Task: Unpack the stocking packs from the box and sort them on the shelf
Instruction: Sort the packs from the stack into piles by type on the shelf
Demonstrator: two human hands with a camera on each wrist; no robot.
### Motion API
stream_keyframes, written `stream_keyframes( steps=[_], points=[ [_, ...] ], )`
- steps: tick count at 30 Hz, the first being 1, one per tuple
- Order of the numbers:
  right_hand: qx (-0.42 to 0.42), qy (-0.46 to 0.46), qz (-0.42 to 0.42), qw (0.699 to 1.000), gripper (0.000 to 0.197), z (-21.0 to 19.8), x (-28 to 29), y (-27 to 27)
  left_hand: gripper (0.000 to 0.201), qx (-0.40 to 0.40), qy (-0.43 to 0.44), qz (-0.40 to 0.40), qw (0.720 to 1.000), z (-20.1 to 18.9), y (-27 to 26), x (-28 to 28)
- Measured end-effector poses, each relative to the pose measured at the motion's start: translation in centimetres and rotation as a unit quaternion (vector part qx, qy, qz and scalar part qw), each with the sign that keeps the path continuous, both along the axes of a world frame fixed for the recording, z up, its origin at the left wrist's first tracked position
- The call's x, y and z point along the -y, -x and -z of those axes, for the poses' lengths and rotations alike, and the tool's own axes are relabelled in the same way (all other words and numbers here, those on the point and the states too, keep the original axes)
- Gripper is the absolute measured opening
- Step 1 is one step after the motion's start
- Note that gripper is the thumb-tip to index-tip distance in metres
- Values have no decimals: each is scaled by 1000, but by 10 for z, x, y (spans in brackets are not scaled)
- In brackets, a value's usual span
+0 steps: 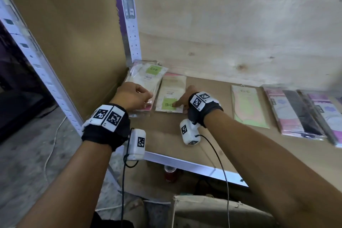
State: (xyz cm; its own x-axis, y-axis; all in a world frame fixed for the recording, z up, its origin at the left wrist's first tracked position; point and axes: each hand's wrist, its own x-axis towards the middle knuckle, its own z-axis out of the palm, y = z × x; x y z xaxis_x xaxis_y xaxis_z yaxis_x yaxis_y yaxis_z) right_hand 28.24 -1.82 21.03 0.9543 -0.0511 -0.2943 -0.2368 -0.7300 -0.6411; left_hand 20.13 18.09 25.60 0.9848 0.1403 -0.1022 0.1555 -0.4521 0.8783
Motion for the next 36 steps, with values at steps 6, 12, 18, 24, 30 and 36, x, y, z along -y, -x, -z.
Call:
stream_keyframes(
  steps=[6,12,18,24,30,36],
  points=[
    [-25,28,-50,998,30,-17,26,24,9,16,-75,44,996,3,6,7],
    [24,-298,49,953,20,-21,76,80,68,29,-301,164,939,2,11,52],
    [37,-451,93,887,19,-46,137,124,23,240,-281,219,903,-12,28,105],
    [43,-560,76,824,38,-62,195,153,21,417,-143,212,872,-29,45,147],
    [85,-431,11,898,28,-47,215,181,20,326,66,172,927,-18,44,181],
    [89,-248,-56,963,31,-26,233,187,12,113,205,148,961,12,26,207]
  ],
)
